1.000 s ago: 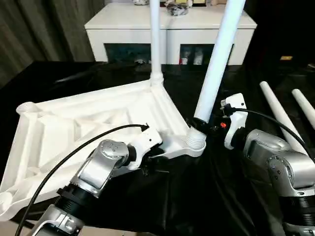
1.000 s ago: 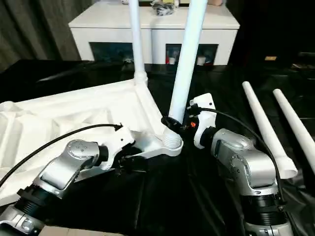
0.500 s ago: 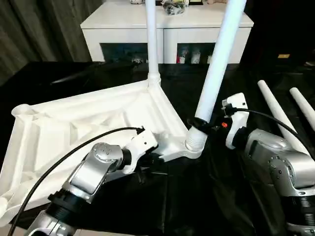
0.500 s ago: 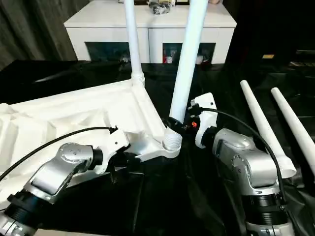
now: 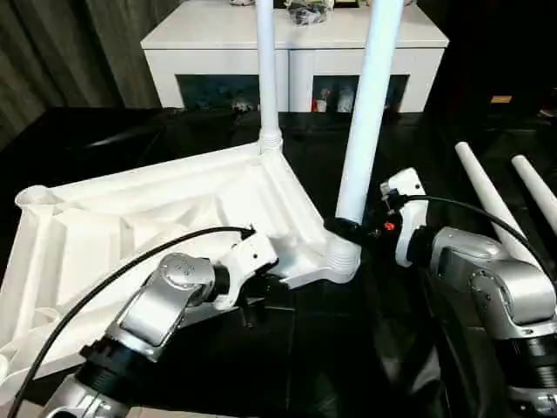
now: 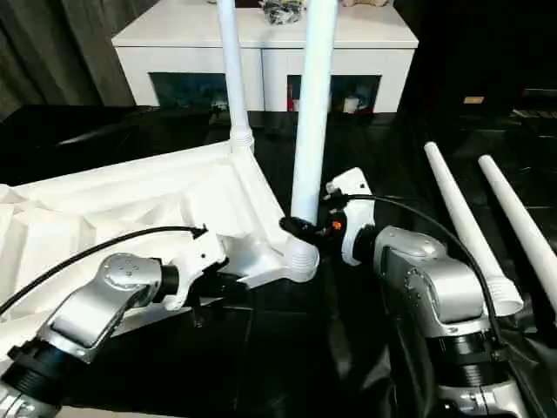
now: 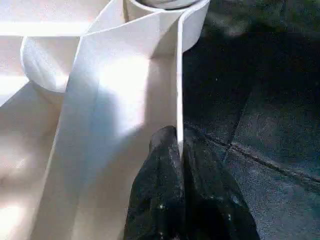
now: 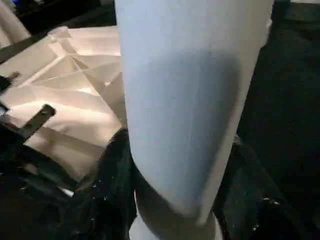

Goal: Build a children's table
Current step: Insert table leg to table base

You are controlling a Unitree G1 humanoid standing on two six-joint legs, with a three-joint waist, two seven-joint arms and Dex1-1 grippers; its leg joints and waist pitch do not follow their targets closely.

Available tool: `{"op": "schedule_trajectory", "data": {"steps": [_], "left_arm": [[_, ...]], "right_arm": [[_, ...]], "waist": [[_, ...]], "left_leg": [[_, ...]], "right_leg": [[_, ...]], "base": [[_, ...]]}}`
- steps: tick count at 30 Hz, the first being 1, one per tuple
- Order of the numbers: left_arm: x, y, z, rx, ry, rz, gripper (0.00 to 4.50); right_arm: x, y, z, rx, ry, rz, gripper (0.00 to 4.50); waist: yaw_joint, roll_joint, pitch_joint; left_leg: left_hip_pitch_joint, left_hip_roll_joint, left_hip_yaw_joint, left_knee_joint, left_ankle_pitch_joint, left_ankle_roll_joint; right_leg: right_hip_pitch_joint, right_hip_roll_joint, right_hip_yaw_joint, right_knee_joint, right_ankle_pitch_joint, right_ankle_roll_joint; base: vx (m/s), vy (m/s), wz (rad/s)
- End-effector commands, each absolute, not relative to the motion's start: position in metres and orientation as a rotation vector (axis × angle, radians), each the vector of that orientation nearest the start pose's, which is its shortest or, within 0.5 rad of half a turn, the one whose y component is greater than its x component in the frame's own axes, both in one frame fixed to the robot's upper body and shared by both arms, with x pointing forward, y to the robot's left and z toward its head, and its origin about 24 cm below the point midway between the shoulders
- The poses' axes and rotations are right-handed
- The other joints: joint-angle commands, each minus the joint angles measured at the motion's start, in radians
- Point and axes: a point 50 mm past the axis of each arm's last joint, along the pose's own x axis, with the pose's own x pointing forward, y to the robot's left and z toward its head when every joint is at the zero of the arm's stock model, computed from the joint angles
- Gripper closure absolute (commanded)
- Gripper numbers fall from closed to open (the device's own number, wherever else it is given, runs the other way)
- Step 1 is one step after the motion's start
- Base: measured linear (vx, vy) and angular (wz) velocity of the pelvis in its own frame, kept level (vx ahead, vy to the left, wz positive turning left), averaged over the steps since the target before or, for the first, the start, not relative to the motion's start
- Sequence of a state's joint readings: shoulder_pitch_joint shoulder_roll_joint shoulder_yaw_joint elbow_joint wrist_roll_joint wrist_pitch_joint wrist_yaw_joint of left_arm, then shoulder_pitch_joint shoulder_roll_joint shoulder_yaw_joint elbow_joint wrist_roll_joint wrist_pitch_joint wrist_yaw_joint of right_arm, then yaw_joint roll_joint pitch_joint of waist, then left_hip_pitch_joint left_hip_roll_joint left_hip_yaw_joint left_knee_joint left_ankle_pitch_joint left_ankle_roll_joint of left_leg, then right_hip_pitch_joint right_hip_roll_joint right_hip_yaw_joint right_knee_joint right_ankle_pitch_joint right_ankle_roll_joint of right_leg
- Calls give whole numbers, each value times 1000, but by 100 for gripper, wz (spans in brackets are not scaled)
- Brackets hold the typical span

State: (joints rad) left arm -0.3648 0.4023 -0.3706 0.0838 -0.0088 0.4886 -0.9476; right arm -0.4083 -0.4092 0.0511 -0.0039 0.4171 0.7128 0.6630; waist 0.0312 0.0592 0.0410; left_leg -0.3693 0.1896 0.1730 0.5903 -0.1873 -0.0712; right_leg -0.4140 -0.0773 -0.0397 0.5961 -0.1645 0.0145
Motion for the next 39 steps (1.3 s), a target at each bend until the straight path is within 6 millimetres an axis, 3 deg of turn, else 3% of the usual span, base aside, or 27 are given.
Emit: {"op": "schedule_trajectory", "data": {"steps": [1,10,16,20,21,24,25,26,27,28,29,31,35,36,37,38,39], "left_arm": [[270,123,39,366,572,-1164,450],[272,126,42,368,551,-1149,450],[276,126,42,368,534,-1118,450],[279,126,44,366,520,-1099,450],[281,126,45,368,514,-1092,450],[284,127,46,368,502,-1074,450],[285,126,46,367,498,-1070,450],[286,126,47,366,496,-1070,450],[286,126,47,366,496,-1070,450],[287,126,47,366,497,-1070,450],[287,126,47,367,498,-1071,450],[287,126,47,368,499,-1073,450],[288,126,46,377,503,-1082,450],[288,126,46,379,503,-1084,450],[288,126,46,380,503,-1084,450],[288,126,46,381,503,-1087,450],[288,126,46,382,503,-1089,450]], "right_arm": [[306,-154,107,41,324,803,266],[302,-153,90,112,361,830,266],[297,-157,80,147,361,817,266],[291,-161,72,167,346,788,266],[289,-162,69,160,342,783,266],[285,-162,64,125,345,790,266],[281,-162,58,96,355,788,266],[277,-163,51,58,370,783,266],[276,-163,51,57,371,783,266],[275,-163,49,45,376,780,266],[274,-163,49,30,379,780,266],[273,-162,49,1,383,788,266],[272,-160,49,-61,404,817,266],[273,-158,50,-76,413,830,266],[273,-158,50,-78,415,833,266],[275,-157,51,-79,423,839,266],[276,-157,52,-80,427,842,266]], "waist": [[8,-26,-61],[7,-33,-59],[9,-28,-60],[9,-31,-59],[8,-23,-57],[8,-26,-57],[10,-6,-57],[6,-17,-55],[6,-11,-55],[5,-14,-55],[4,-9,-55],[3,-9,-55],[3,-13,-55],[1,-19,-55],[1,-14,-54],[-1,-23,-54],[-1,-20,-53]], "left_leg": [[1,21,-1,-62,-156,46],[3,22,-1,-64,-184,36],[3,22,-2,-65,-182,36],[4,22,-2,-66,-201,33],[6,22,-1,-65,-213,30],[5,22,-3,-69,-227,30],[7,21,-6,-69,-238,24],[9,21,-2,-68,-265,21],[8,22,-4,-71,-274,15],[7,21,-6,-73,-280,14],[9,21,-8,-74,-301,13],[10,21,-8,-74,-306,12],[8,21,-11,-76,-317,13],[7,22,-10,-76,-318,15],[9,21,-11,-77,-326,14],[7,21,-10,-77,-328,16],[9,21,-11,-78,-336,14]], "right_leg": [[53,-46,30,-64,-221,-218],[53,-46,30,-67,-259,-208],[52,-46,30,-66,-257,-206],[51,-46,30,-70,-289,-198],[47,-45,30,-75,-294,-196],[49,-44,28,-75,-318,-188],[48,-45,28,-74,-331,-187],[44,-44,28,-84,-361,-177],[46,-45,29,-86,-366,-171],[47,-43,28,-84,-369,-169],[46,-43,27,-86,-399,-160],[46,-44,27,-87,-405,-159],[46,-45,26,-90,-437,-144],[45,-44,27,-91,-433,-143],[43,-45,27,-91,-444,-142],[43,-44,26,-93,-453,-140],[42,-46,26,-93,-472,-135]], "base": [[0,0,0],[0,0,0],[0,0,0],[0,0,0],[0,0,0],[0,0,0],[0,0,0],[0,0,0],[0,0,0],[0,0,0],[0,0,0],[0,0,0],[0,0,0],[0,0,0],[0,0,0],[0,0,0],[0,0,0]]}}
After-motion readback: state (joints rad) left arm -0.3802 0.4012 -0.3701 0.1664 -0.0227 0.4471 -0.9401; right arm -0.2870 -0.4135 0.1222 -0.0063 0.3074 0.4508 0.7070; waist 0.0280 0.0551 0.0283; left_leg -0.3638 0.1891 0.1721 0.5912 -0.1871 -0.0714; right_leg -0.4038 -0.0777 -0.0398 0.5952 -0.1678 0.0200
